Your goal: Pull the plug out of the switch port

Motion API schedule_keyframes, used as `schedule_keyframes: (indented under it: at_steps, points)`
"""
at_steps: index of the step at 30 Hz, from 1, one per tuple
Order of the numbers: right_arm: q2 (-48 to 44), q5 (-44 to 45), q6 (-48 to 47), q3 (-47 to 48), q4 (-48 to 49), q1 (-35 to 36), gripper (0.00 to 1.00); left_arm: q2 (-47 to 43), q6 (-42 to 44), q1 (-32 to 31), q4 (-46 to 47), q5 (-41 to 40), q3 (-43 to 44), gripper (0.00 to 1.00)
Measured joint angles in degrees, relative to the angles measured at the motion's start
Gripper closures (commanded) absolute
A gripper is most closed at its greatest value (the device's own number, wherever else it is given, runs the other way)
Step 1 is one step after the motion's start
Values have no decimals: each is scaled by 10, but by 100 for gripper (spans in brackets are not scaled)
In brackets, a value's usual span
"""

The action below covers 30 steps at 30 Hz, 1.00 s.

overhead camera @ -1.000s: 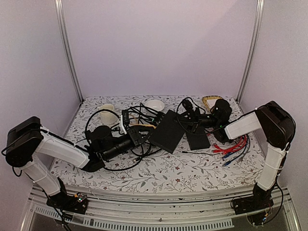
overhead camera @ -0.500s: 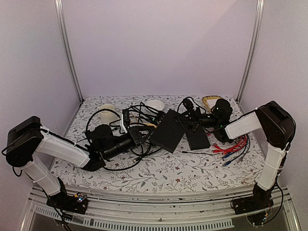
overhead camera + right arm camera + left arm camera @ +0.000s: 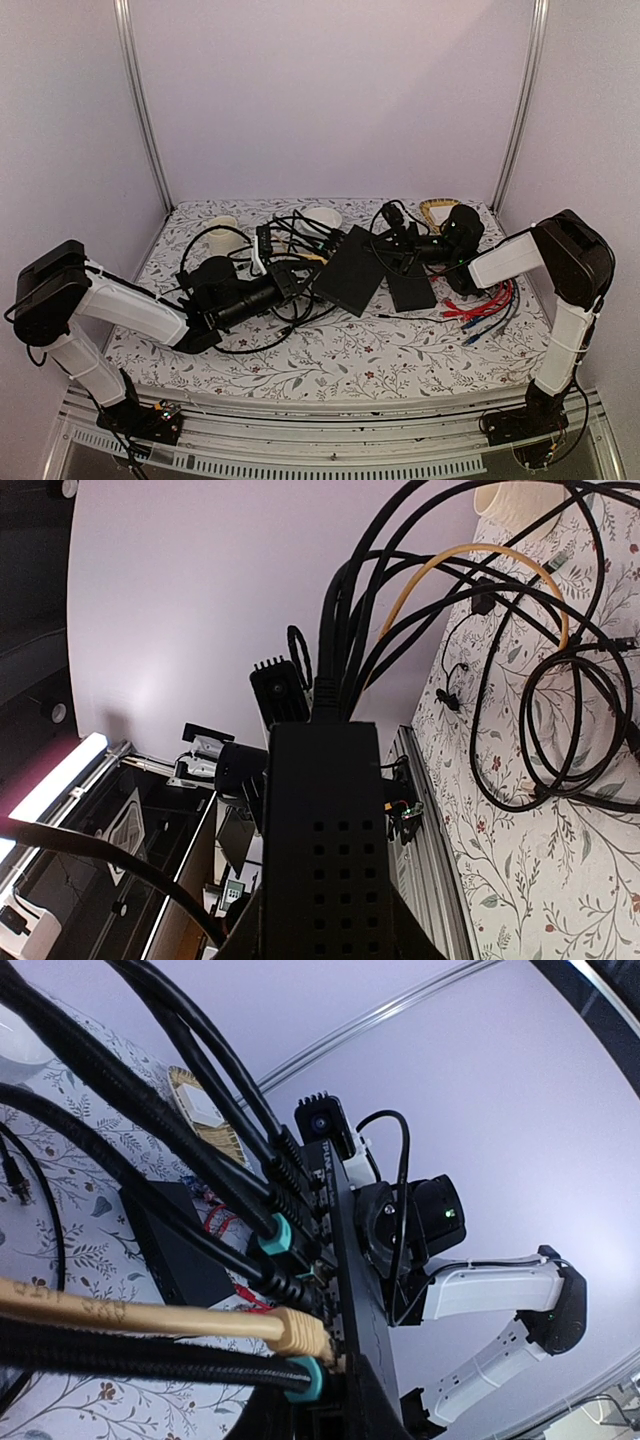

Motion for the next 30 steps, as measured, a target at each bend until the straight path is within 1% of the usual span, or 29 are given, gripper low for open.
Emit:
schedule_keyframes:
  at_steps: [11, 17, 23, 30]
  points:
    - [-2, -1, -28, 0, -31, 2, 98, -2, -52, -8, -11, -48, -4, 100]
    - [-15, 1, -63, 0, -77, 5, 98, -23, -77, -16, -53, -68, -7, 100]
    - [-21, 3, -76, 0, -94, 10, 98, -50, -95, -26, -81, -81, -18, 100]
    - [-22, 7, -77, -7, -91, 19, 98, -68, -115, -40, -73, -105, -43, 100]
